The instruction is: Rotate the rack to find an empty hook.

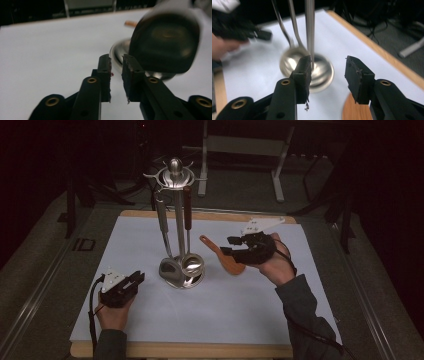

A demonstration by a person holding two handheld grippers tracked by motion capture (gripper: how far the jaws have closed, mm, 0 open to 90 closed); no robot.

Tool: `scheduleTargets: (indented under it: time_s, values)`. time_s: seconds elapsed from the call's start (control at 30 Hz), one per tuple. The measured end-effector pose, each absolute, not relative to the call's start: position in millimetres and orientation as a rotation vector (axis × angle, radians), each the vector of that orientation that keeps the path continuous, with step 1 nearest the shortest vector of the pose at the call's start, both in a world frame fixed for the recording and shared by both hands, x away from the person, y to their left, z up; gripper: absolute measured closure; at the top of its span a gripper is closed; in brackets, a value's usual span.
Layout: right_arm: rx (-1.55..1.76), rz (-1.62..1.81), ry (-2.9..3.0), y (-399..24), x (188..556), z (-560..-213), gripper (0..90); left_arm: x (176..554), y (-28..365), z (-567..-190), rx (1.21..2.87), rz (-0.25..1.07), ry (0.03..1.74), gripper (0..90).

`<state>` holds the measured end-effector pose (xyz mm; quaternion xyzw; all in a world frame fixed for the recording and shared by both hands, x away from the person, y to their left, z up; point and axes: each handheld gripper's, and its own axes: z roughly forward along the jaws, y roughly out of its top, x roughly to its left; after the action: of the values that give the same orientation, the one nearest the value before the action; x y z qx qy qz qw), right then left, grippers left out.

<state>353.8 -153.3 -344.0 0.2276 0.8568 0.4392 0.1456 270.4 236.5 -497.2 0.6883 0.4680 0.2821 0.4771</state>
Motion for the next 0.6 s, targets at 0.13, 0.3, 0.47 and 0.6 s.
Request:
scheduleTargets:
  time_s: [0.13, 0.3, 0.47, 0.6]
  values:
    - [0.712, 1.144, 2.490, -164.2, 349.9, -371.7, 54.5, 266.5, 231.1, -470.8, 1.575, 0.697, 1.089, 85.1]
    - [0.795, 1.028, 2.460, -177.6, 339.9, -403.8, 53.8, 265.7, 218.1, -436.9, 1.509, 0.746, 0.994, 89.8]
    - [0.832, 0.924, 2.460, -186.8, 330.7, -433.2, 52.8, 268.2, 205.7, -403.2, 1.475, 0.744, 0.912, 89.9]
    - [0.860, 0.885, 2.465, -193.5, 327.7, -446.6, 52.6, 268.5, 199.4, -383.6, 1.483, 0.747, 0.858, 89.9]
